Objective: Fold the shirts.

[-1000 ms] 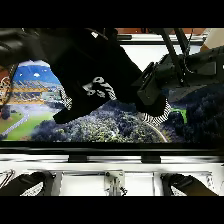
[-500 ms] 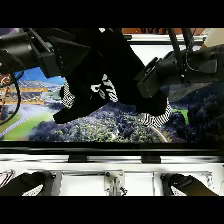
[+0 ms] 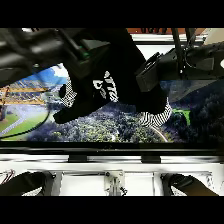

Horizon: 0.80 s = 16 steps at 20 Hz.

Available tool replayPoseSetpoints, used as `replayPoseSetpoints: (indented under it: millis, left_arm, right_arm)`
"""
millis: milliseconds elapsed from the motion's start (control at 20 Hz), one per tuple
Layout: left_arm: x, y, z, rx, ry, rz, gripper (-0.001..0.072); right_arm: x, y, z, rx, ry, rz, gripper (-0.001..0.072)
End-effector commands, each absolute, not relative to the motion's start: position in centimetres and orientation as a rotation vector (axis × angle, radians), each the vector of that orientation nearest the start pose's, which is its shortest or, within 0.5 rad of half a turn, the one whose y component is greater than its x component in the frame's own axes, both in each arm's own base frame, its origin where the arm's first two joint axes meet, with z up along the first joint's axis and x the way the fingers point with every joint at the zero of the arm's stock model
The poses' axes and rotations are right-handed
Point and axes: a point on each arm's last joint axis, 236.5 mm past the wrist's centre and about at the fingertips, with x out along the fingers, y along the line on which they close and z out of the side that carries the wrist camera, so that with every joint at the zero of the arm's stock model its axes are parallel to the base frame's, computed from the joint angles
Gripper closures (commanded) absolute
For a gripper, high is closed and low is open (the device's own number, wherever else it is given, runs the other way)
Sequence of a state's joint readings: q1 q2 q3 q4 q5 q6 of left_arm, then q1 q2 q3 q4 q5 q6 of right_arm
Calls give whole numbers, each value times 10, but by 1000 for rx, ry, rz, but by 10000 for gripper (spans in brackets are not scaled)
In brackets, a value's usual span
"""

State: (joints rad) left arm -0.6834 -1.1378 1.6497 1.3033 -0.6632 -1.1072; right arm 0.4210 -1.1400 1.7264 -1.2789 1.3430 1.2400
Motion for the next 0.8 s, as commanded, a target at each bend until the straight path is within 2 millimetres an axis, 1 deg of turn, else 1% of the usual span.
replayPoseSetpoints:
  millis: [0,100,150,200,300,450,500,550,600,650,750]
  left_arm:
    - [370,-341,375,159,26,-803,-13]
    - [375,-339,397,109,-58,-779,-13]
    - [375,-337,405,97,-88,-770,-13]
    - [376,-337,409,90,-103,-766,-13]
    - [379,-339,407,75,-103,-765,-13]
    - [393,-349,394,-5,-68,-760,-9]
    - [399,-353,390,-41,-63,-757,13]
    - [404,-357,387,-78,-57,-755,65]
    - [408,-360,383,-103,-48,-755,68]
    - [410,-363,379,-108,-38,-757,135]
    - [414,-367,370,-101,-23,-757,322]
  right_arm:
    - [337,222,265,-301,704,766,652]
    - [341,218,261,-322,711,748,651]
    - [342,217,261,-328,710,742,651]
    - [342,217,261,-332,709,745,652]
    - [341,218,262,-328,708,752,651]
    - [338,223,263,-332,699,781,652]
    - [335,228,264,-333,691,808,651]
    - [333,231,265,-322,689,823,651]
    - [331,233,266,-315,688,832,651]
    - [331,234,267,-311,688,837,651]
    - [328,237,268,-307,682,856,651]
